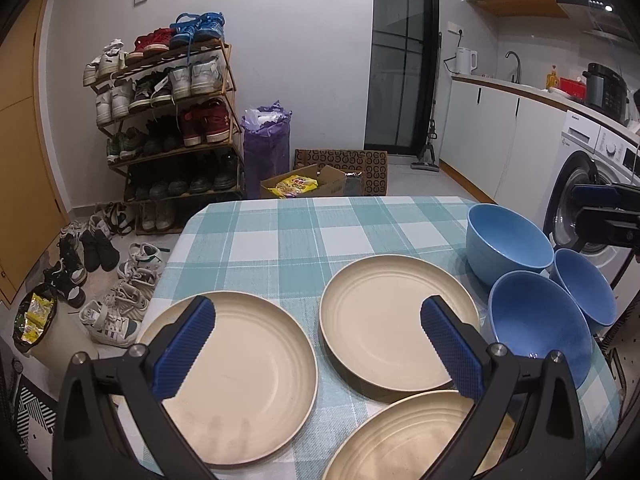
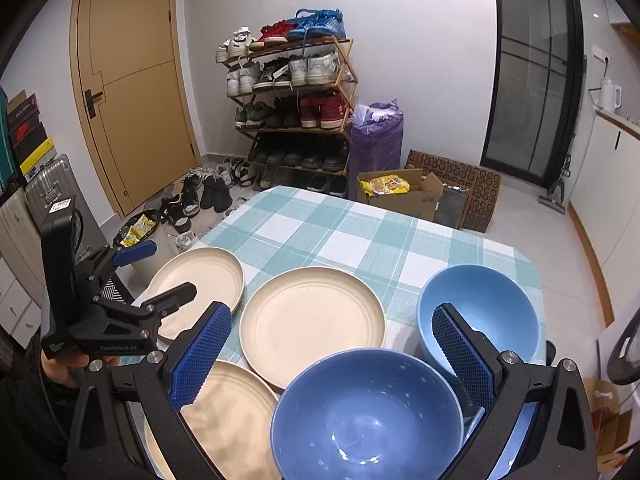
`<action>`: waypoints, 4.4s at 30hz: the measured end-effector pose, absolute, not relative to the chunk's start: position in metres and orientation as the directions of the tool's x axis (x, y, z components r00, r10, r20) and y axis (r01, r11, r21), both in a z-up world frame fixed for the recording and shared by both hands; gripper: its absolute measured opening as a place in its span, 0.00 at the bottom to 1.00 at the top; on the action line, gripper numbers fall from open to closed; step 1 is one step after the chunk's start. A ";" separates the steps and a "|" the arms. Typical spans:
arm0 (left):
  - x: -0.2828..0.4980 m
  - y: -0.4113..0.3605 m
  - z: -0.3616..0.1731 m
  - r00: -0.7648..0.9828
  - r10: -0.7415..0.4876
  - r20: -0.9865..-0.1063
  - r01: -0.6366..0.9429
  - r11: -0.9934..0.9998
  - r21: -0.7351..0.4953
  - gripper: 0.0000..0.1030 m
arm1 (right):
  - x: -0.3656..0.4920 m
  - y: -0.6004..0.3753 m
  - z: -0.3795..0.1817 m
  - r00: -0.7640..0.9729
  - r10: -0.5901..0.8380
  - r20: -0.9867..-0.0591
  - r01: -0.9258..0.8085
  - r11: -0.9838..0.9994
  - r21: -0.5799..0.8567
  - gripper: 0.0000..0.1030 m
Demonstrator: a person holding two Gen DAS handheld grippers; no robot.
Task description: Organize plates and bowls
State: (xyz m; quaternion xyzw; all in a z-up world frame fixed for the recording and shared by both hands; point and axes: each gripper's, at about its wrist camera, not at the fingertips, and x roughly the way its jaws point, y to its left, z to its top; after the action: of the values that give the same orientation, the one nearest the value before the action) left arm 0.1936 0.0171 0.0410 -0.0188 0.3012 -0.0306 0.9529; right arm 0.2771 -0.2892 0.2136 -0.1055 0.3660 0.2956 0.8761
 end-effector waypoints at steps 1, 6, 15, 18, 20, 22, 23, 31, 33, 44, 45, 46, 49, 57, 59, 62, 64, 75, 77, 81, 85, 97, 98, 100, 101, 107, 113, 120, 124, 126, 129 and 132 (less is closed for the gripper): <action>0.195 0.017 0.040 0.814 -0.074 -0.576 0.051 0.997 -0.057 1.00 | 0.282 -0.289 0.211 0.553 0.440 -0.708 -0.595 0.803 0.034 1.00; 0.202 0.014 0.034 0.805 -0.078 -0.587 0.063 0.997 -0.047 0.99 | 0.300 -0.282 0.201 0.524 0.435 -0.732 -0.599 0.799 0.046 0.99; 0.217 0.007 0.027 0.784 -0.092 -0.613 0.089 0.995 -0.036 0.98 | 0.329 -0.271 0.187 0.490 0.425 -0.761 -0.609 0.791 0.049 0.98; 0.222 0.006 0.023 0.774 -0.103 -0.624 0.097 0.994 -0.044 0.93 | 0.337 -0.268 0.181 0.481 0.418 -0.771 -0.610 0.791 0.049 0.96; 0.227 0.005 0.019 0.764 -0.107 -0.637 0.100 0.994 -0.047 0.91 | 0.341 -0.267 0.178 0.475 0.412 -0.778 -0.610 0.791 0.046 0.96; 0.229 0.003 0.015 0.755 -0.112 -0.646 0.104 0.993 -0.050 0.89 | 0.347 -0.264 0.173 0.470 0.406 -0.784 -0.611 0.790 0.043 0.96; 0.231 0.002 0.013 0.750 -0.116 -0.651 0.109 0.993 -0.052 0.88 | 0.349 -0.263 0.171 0.468 0.402 -0.787 -0.610 0.791 0.041 0.96; 0.237 -0.003 0.003 0.721 -0.142 -0.679 0.137 0.989 -0.063 0.87 | 0.365 -0.250 0.154 0.437 0.377 -0.816 -0.623 0.782 0.028 0.96; 0.239 -0.005 0.000 0.714 -0.147 -0.685 0.143 0.988 -0.063 0.87 | 0.369 -0.247 0.149 0.424 0.375 -0.824 -0.627 0.778 0.031 0.96; 0.247 -0.011 -0.018 0.657 -0.174 -0.734 0.174 0.982 -0.077 0.69 | 0.387 -0.240 0.120 0.376 0.334 -0.864 -0.627 0.778 0.028 0.91; 0.247 -0.012 -0.019 0.653 -0.176 -0.736 0.177 0.981 -0.077 0.69 | 0.388 -0.240 0.118 0.373 0.331 -0.867 -0.629 0.777 0.026 0.91; 0.247 -0.013 -0.020 0.649 -0.178 -0.739 0.180 0.981 -0.078 0.69 | 0.388 -0.239 0.117 0.371 0.324 -0.870 -0.630 0.776 0.021 0.91; 0.248 -0.015 -0.021 0.641 -0.180 -0.746 0.186 0.980 -0.076 0.68 | 0.392 -0.236 0.112 0.351 0.309 -0.884 -0.631 0.776 0.021 0.89; 0.249 -0.018 -0.031 0.614 -0.172 -0.770 0.198 0.978 -0.061 0.67 | 0.401 -0.227 0.093 0.289 0.264 -0.920 -0.625 0.780 0.028 0.84; 0.250 -0.017 -0.034 0.603 -0.173 -0.779 0.199 0.978 -0.064 0.64 | 0.403 -0.224 0.089 0.281 0.247 -0.927 -0.623 0.782 0.020 0.84; 0.250 -0.018 -0.037 0.590 -0.176 -0.788 0.204 0.977 -0.065 0.64 | 0.405 -0.221 0.084 0.265 0.223 -0.938 -0.630 0.777 0.007 0.84; 0.250 -0.019 -0.039 0.583 -0.177 -0.793 0.209 0.976 -0.065 0.64 | 0.406 -0.219 0.080 0.249 0.208 -0.946 -0.632 0.775 0.005 0.84; 0.253 -0.022 -0.048 0.548 -0.178 -0.817 0.218 0.974 -0.066 0.58 | 0.419 -0.219 0.054 0.190 0.137 -0.972 -0.604 0.797 -0.006 0.84; 0.254 -0.021 -0.049 0.545 -0.181 -0.819 0.216 0.974 -0.071 0.58 | 0.419 -0.218 0.053 0.185 0.139 -0.973 -0.606 0.796 -0.002 0.84; 0.255 -0.020 -0.051 0.538 -0.186 -0.822 0.213 0.974 -0.081 0.58 | 0.420 -0.216 0.052 0.178 0.127 -0.976 -0.606 0.795 -0.007 0.84; 0.255 -0.019 -0.052 0.537 -0.181 -0.824 0.209 0.975 -0.078 0.56 | 0.420 -0.212 0.053 0.174 0.142 -0.974 -0.616 0.788 0.005 0.84; 0.256 -0.019 -0.053 0.534 -0.165 -0.829 0.208 0.976 -0.060 0.52 | 0.423 -0.201 0.038 0.194 -0.015 -0.981 -0.626 0.767 -0.136 0.67; 0.256 -0.019 -0.053 0.534 -0.164 -0.830 0.208 0.976 -0.059 0.52 | 0.424 -0.201 0.037 0.195 -0.025 -0.980 -0.623 0.769 -0.144 0.67; 0.256 -0.019 -0.053 0.533 -0.160 -0.831 0.209 0.976 -0.054 0.52 | 0.425 -0.202 0.038 0.194 -0.031 -0.980 -0.624 0.767 -0.148 0.66; 0.256 -0.019 -0.053 0.533 -0.161 -0.831 0.208 0.976 -0.056 0.52 | 0.425 -0.201 0.037 0.193 -0.039 -0.980 -0.627 0.764 -0.154 0.66; 0.256 -0.019 -0.053 0.533 -0.163 -0.830 0.209 0.976 -0.058 0.52 | 0.429 -0.196 0.034 0.176 -0.032 -0.984 -0.625 0.768 -0.137 0.66; 0.256 -0.019 -0.053 0.534 -0.160 -0.830 0.208 0.977 -0.054 0.49 | 0.432 -0.190 0.028 0.205 -0.087 -0.975 -0.625 0.755 -0.199 0.66; 0.257 -0.018 -0.053 0.534 -0.156 -0.831 0.213 0.976 -0.046 0.48 | 0.433 -0.183 0.019 0.220 -0.149 -0.964 -0.648 0.716 -0.258 0.66; 0.256 -0.017 -0.052 0.534 -0.161 -0.830 0.212 0.976 -0.053 0.47 | 0.434 -0.180 0.015 0.205 -0.155 -0.966 -0.664 0.704 -0.253 0.66; 0.257 -0.016 -0.052 0.534 -0.161 -0.830 0.212 0.976 -0.053 0.47 | 0.435 -0.180 0.014 0.208 -0.158 -0.965 -0.666 0.700 -0.259 0.66; 0.257 -0.017 -0.052 0.538 -0.150 -0.830 0.212 0.976 -0.038 0.44 | 0.435 -0.181 0.015 0.209 -0.155 -0.966 -0.663 0.703 -0.256 0.66; 0.257 -0.018 -0.052 0.538 -0.142 -0.831 0.211 0.977 -0.030 0.43 | 0.435 -0.183 0.014 0.232 -0.184 -0.955 -0.649 0.703 -0.292 0.66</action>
State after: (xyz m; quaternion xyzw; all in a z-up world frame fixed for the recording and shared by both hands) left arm 0.2569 -0.0176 -0.0523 0.0372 0.4700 -0.1007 0.8761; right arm 0.4354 -0.1826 0.0142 -0.3483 0.5973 0.1654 0.7032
